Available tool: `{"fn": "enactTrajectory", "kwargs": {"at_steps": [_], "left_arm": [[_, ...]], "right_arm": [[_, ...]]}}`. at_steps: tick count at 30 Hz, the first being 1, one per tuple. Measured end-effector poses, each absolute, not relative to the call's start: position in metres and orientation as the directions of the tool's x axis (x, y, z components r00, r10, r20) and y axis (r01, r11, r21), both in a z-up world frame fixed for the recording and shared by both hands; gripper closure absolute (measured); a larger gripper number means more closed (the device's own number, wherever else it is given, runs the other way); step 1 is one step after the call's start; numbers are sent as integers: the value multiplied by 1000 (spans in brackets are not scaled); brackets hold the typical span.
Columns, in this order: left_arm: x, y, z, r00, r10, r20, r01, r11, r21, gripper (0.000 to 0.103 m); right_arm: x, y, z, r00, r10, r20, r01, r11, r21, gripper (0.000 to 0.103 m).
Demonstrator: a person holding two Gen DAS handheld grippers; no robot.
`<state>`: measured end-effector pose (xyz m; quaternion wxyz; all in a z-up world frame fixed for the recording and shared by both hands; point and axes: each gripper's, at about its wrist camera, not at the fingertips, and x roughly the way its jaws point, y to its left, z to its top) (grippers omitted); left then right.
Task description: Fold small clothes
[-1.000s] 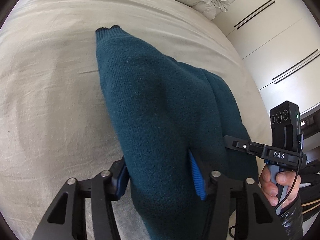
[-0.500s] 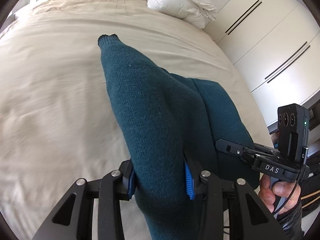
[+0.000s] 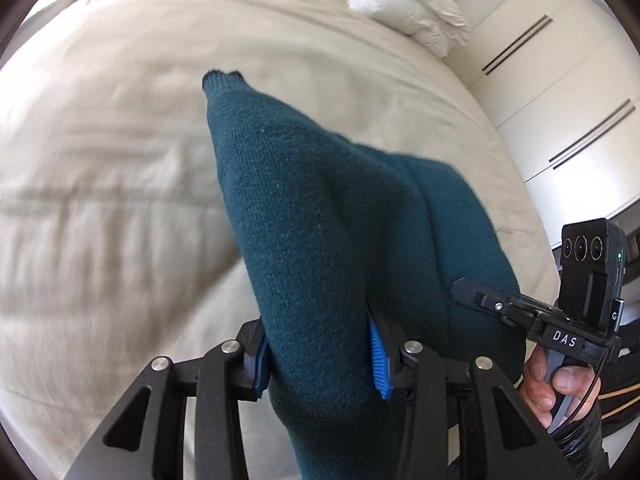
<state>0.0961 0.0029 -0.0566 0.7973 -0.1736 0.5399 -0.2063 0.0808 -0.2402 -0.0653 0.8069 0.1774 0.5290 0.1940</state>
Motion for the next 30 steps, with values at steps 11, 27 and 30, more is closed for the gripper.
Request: {"fn": "enactTrajectory", "kwargs": {"at_steps": [11, 27, 30], "left_arm": [[92, 2, -73, 374, -531, -760, 120, 841, -528, 42], [61, 34, -74, 416, -527, -741, 40, 825, -563, 29], [57, 29, -76, 404, -528, -747, 58, 830, -555, 29]], "right_arm": [[65, -264, -111, 391, 589, -708, 23, 762, 647, 61], [12, -310, -115, 412, 649, -639, 76, 675, 734, 58], [8, -300, -120, 392, 646, -654, 70, 688, 722, 58]]}}
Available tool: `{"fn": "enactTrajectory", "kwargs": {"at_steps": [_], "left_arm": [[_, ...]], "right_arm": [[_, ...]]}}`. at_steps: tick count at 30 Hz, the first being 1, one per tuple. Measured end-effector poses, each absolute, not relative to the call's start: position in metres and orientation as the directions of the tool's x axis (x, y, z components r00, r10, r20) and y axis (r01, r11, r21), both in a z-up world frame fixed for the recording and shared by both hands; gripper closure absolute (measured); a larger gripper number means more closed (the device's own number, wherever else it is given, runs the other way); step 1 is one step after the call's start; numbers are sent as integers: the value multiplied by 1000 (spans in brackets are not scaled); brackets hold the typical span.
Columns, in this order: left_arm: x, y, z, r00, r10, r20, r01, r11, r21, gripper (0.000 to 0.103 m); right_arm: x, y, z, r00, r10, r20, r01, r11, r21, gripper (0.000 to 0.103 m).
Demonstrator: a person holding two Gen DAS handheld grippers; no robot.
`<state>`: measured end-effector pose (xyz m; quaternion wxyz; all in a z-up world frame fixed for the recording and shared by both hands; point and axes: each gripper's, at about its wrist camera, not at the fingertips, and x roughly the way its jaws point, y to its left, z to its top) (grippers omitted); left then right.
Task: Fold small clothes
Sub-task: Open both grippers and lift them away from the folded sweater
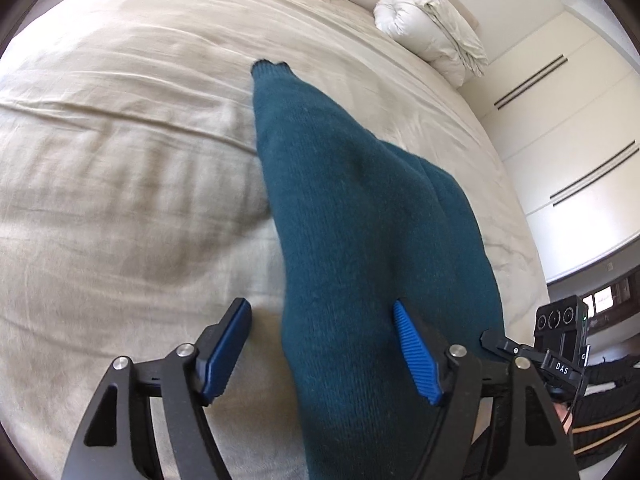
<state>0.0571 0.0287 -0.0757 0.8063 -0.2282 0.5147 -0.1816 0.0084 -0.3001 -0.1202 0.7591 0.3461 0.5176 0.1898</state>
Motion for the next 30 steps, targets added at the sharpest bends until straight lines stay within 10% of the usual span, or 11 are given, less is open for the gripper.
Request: {"fn": "enactTrajectory", "kwargs": {"at_steps": [4, 14, 21, 25, 30], "left_arm": [[61, 26, -74, 382, -546, -746, 83, 824, -560, 45], [67, 26, -64, 382, -520, -764, 104, 846, -524, 48], [50, 30, -62, 429, -506, -748, 98, 849, -519, 38], [26, 36, -37, 556, -405, -726, 115, 903, -415, 30], [-19, 30, 20, 815, -164, -557, 92, 984, -154, 0]], "right_arm": [[11, -285, -124, 366, 643, -673, 86, 697, 712, 71], [15, -262, -121, 330, 638, -696, 56, 723, 689, 80], [12, -282, -119, 360, 627, -691, 56, 725, 687, 74], [7, -307, -100, 446, 549, -706, 95, 756, 648, 51], [-8, -325, -61, 565, 392, -726, 103, 840, 533, 50]]}}
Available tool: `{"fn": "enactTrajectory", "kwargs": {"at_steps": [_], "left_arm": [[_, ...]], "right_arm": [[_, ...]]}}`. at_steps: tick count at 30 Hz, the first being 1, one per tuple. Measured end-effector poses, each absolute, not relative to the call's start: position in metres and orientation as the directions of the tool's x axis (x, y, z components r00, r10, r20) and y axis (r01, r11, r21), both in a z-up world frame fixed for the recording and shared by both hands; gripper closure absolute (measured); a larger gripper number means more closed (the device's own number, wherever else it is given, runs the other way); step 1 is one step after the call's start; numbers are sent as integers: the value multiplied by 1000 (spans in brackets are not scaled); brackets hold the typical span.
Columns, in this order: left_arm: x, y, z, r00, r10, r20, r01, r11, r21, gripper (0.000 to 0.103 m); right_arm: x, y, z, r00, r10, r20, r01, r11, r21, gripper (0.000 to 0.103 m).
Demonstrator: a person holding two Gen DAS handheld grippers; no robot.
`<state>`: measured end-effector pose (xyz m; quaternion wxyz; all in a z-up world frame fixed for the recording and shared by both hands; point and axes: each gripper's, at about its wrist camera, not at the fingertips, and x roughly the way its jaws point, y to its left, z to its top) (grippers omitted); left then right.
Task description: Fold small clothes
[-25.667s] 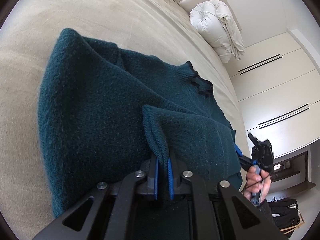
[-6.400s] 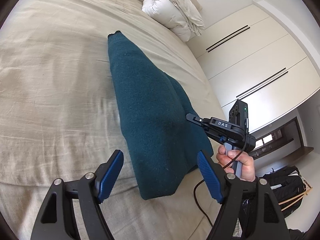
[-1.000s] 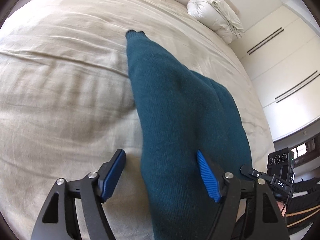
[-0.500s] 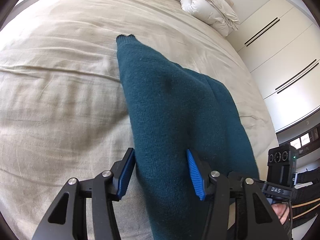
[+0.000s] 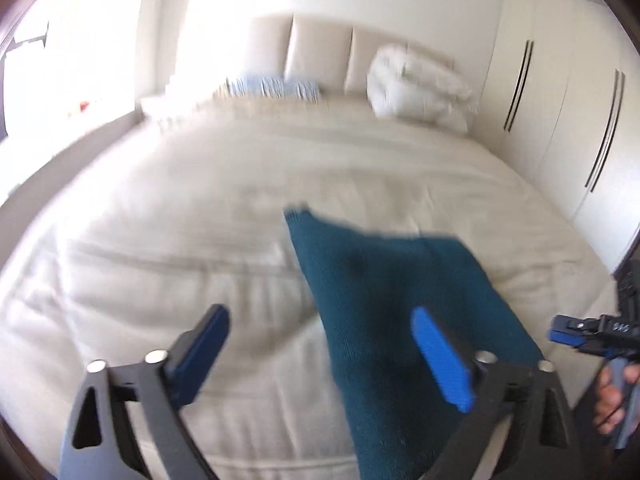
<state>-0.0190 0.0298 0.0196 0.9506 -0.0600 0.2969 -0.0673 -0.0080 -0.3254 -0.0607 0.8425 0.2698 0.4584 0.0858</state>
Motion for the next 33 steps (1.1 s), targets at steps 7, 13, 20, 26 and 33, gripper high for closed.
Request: {"fn": "enactTrajectory", "kwargs": {"at_steps": [7, 13, 20, 26, 33], "left_arm": [[-71, 8, 94, 967, 7, -254, 3, 999, 38, 0], [-81, 11, 135, 969, 35, -245, -38, 999, -5, 0], [-80, 1, 123, 941, 16, -338, -22, 1000, -14, 0], [-61, -4, 95, 872, 22, -490, -46, 998, -37, 0], [-47, -11, 52, 775, 10, -632, -53, 997, -49, 0]], "right_arm": [[-26, -286, 28, 780, 159, -605, 0, 967, 253, 37], [-61, -246, 96, 934, 82, -347, -62, 996, 69, 1], [-60, -232, 117, 923, 146, -355, -111, 987, 118, 0], [-54, -230, 103, 880, 132, -456, -60, 984, 169, 0], [-44, -206, 73, 807, 42, -589, -20, 999, 45, 0]]}}
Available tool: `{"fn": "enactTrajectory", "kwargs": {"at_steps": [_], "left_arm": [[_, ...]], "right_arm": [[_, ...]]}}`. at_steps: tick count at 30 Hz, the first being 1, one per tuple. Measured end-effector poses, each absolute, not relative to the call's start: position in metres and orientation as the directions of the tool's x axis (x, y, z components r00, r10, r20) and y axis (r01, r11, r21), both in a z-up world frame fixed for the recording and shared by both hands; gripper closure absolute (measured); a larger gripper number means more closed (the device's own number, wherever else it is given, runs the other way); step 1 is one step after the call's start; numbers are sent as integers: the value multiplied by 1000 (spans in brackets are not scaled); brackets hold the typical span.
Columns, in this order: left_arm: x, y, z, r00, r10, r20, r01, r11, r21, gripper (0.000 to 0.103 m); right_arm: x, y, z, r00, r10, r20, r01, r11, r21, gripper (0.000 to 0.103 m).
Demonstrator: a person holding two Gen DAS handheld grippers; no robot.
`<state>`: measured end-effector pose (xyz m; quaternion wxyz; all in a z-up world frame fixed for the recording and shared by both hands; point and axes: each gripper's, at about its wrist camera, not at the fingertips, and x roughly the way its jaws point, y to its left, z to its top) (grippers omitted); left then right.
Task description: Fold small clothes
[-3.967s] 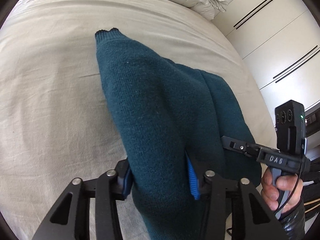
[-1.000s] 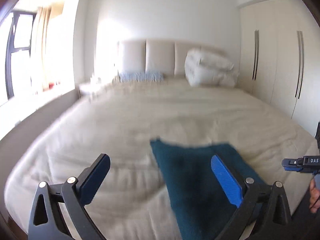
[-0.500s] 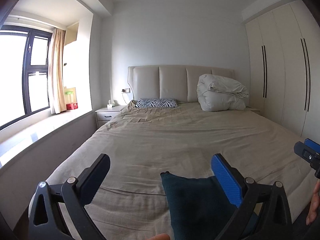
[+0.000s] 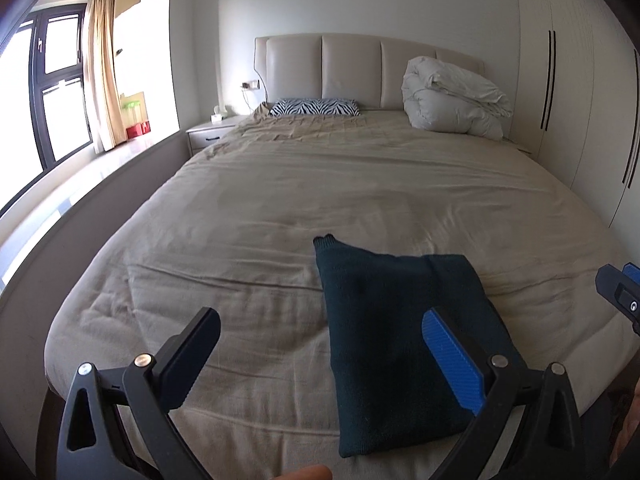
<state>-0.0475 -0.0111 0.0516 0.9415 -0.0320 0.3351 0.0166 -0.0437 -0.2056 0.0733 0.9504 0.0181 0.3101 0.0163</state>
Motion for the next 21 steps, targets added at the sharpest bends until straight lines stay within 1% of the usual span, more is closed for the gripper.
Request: {"fn": "enactTrajectory", "kwargs": {"at_steps": [4, 9, 12, 21], "left_arm": [[-42, -10, 32, 728, -18, -685, -53, 995, -82, 0], [-39, -7, 22, 701, -17, -713, -64, 994, -86, 0], [-37, -6, 14, 686, -17, -728, -69, 994, -87, 0], [-35, -7, 7, 671, -8, -741, -72, 995, -76, 0]], "right_arm": [[-41, -194, 53, 763, 33, -645, -12, 999, 36, 0], [-36, -184, 28, 692, -1, -722, 4, 1000, 3, 0], [-35, -182, 19, 670, -10, -742, 11, 1000, -3, 0], [-32, -182, 17, 647, -10, -762, 9, 1000, -6, 0]]}}
